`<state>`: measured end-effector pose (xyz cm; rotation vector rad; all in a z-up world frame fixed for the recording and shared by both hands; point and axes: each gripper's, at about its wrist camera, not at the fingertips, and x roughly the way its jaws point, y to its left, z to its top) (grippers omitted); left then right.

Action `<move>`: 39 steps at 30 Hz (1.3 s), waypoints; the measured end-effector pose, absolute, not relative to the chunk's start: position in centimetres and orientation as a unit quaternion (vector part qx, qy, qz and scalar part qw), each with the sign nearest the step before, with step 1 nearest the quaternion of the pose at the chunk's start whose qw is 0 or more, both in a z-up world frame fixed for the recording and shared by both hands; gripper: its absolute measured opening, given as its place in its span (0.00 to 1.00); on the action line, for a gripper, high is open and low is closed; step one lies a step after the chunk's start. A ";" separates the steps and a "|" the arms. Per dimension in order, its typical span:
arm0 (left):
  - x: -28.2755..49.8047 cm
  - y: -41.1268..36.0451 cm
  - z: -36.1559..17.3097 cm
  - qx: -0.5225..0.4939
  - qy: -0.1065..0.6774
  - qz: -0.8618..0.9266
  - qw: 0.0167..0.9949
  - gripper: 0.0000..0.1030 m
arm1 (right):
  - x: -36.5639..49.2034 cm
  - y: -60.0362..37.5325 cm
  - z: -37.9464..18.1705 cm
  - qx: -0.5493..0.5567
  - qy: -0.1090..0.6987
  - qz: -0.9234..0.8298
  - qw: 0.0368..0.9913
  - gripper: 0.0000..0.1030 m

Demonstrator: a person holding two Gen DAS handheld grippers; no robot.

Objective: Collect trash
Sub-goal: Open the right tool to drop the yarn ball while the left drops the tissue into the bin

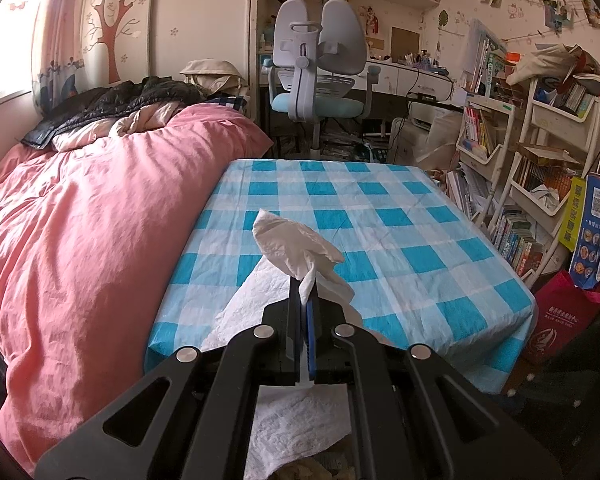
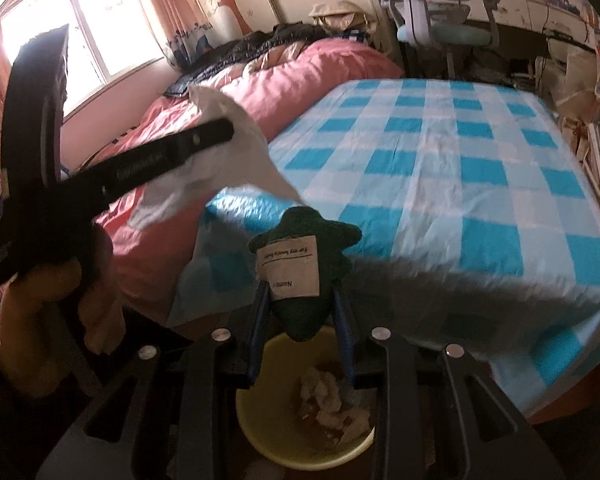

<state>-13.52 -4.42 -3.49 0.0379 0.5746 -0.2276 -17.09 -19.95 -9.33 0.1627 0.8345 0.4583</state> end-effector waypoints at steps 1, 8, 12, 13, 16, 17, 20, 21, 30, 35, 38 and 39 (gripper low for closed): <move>-13.6 -4.4 -3.5 0.018 0.283 -0.112 0.952 0.02 | -17.2 -19.9 -9.5 0.077 0.405 0.221 0.884 0.31; -13.5 -4.4 -3.5 0.018 0.283 -0.112 0.952 0.02 | -17.7 -19.3 -10.1 0.070 0.419 0.223 0.877 0.31; -13.8 -4.4 -3.6 0.019 0.283 -0.112 0.953 0.02 | -17.7 -19.2 -10.5 0.071 0.428 0.222 0.873 0.31; -13.8 -4.4 -3.6 0.019 0.283 -0.112 0.952 0.02 | -17.7 -19.2 -10.6 0.072 0.432 0.222 0.871 0.31; -14.3 -4.3 -3.9 0.021 0.286 -0.110 0.952 0.02 | -17.6 -19.1 -11.1 0.071 0.443 0.223 0.866 0.31; -14.6 -4.2 -4.1 0.021 0.287 -0.110 0.951 0.02 | -17.6 -19.0 -11.2 0.070 0.446 0.223 0.864 0.31; -15.5 -3.9 -4.7 0.022 0.290 -0.110 0.950 0.02 | -17.7 -18.7 -11.7 0.067 0.457 0.222 0.859 0.35; -15.7 -3.9 -4.8 0.023 0.291 -0.110 0.950 0.02 | -17.7 -18.7 -11.8 0.068 0.459 0.220 0.858 0.38; -16.3 -4.5 -5.7 0.021 0.322 -0.117 0.939 0.02 | -17.7 -19.9 -11.1 0.075 0.443 0.182 0.875 0.58; -17.3 -4.9 -7.3 0.022 0.364 -0.114 0.924 0.03 | -17.8 -22.1 -9.7 0.100 0.404 0.131 0.900 0.71; -17.9 -5.1 -8.4 0.025 0.389 -0.116 0.913 0.03 | -18.0 -23.3 -8.8 0.114 0.378 0.106 0.913 0.74; -18.1 -5.3 -8.7 0.026 0.399 -0.117 0.909 0.03 | -18.1 -23.6 -8.5 0.118 0.370 0.100 0.916 0.75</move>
